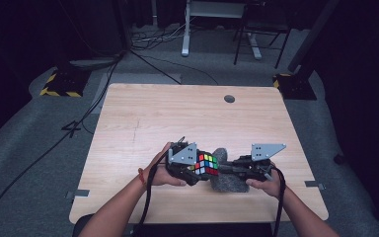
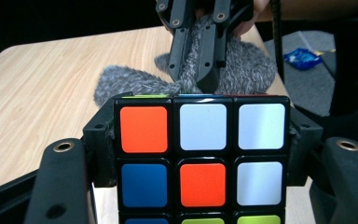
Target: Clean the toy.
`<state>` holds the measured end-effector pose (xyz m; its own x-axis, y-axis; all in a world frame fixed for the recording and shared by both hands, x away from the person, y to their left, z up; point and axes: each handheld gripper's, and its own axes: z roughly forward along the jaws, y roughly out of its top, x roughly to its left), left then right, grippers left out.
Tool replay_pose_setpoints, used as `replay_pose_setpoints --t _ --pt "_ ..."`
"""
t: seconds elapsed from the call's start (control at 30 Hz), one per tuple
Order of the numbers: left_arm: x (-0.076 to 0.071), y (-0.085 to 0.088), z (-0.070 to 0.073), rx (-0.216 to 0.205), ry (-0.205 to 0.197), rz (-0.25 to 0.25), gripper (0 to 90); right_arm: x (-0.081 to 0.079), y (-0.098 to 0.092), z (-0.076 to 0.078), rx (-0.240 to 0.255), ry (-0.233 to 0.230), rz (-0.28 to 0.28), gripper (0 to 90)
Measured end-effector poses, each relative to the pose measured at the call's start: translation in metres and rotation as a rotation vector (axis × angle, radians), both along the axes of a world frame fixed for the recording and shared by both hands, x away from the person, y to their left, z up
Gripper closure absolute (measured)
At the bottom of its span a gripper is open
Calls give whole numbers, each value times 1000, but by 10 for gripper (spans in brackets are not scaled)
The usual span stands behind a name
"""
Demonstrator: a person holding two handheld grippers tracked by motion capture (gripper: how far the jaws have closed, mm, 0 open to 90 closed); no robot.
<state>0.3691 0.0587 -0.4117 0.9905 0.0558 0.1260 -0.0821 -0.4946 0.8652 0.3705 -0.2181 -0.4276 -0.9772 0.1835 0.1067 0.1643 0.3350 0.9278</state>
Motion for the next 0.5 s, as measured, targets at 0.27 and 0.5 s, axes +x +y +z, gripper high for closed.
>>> replay_pose_setpoints --t 0.27,0.5 --pt "1 -3 -5 23 8 -11 326 -3 -3 6 76 10 22 811" --pt "-1 -11 -11 83 1 -8 330 -6 -2 10 99 -5 34 811"
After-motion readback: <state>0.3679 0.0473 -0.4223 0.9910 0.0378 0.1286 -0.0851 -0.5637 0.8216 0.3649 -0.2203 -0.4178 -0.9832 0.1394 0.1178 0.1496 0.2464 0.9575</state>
